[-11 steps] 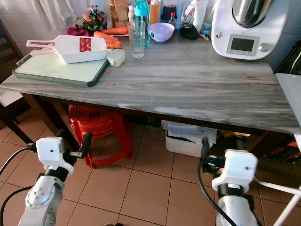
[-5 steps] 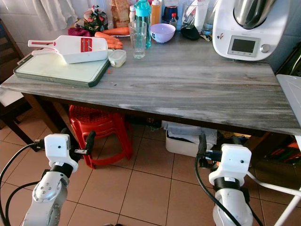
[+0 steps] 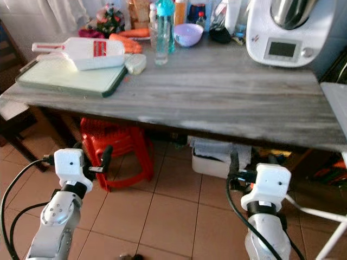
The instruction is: Setting the table
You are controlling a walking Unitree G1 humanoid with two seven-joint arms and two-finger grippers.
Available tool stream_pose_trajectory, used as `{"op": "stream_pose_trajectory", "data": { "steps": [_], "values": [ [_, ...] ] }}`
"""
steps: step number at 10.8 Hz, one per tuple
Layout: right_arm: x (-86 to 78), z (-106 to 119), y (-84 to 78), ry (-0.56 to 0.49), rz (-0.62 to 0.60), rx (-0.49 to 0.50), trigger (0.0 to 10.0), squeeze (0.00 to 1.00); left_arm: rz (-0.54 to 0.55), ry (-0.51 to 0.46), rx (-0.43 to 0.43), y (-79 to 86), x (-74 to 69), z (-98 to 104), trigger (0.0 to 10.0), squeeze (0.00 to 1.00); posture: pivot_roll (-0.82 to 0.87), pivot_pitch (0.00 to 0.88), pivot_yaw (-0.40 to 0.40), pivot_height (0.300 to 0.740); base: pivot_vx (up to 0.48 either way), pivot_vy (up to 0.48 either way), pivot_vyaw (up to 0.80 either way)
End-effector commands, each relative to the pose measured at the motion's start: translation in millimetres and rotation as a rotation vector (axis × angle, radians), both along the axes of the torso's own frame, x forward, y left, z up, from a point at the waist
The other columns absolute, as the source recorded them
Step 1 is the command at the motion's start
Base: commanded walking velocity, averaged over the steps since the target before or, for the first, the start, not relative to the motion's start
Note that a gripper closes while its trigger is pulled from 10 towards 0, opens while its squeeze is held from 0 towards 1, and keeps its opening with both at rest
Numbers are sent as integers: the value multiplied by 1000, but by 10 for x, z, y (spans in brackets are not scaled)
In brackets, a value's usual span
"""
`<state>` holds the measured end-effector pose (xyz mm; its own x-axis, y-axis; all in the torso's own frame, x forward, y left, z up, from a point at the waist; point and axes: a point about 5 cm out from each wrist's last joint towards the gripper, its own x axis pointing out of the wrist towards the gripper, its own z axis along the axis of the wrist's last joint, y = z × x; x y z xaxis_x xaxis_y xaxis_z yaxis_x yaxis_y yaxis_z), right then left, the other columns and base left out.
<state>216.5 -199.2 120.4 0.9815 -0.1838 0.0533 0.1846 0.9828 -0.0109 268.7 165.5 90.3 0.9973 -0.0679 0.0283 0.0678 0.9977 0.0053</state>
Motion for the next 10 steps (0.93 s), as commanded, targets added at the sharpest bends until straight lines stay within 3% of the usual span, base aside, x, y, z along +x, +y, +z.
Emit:
{"op": "stream_pose_trajectory", "data": {
  "steps": [1, 4, 6, 8, 10],
  "values": [
    [-19, -49, -20, 27, -10, 41, 10000, 0, 12, 21, 8, 37, -8, -31, 10000, 0, 5, 77, 31, 740, -277, 0, 0],
    [-2, -15, -58, 10, 0, 47, 10000, 0, 12, 18, 8, 38, 14, -19, 10000, 0, 4, 78, 30, 740, -305, 0, 0],
    [5, 7, -94, 14, -35, -6, 10000, 0, 5, 13, 7, 27, 25, -13, 10000, 0, 1, 81, 29, 740, -268, 0, 0],
    [27, -8, -82, 6, -14, -79, 10000, 0, -52, -8, -6, -13, 28, 7, 10000, 0, 1, 81, 29, 740, 0, 0, 0],
    [27, -43, -63, 48, 1, -41, 10000, 0, -110, 5, -50, -47, 51, 20, 10000, 0, -2, 79, 29, 740, 0, 0, 0]
  ]
}}
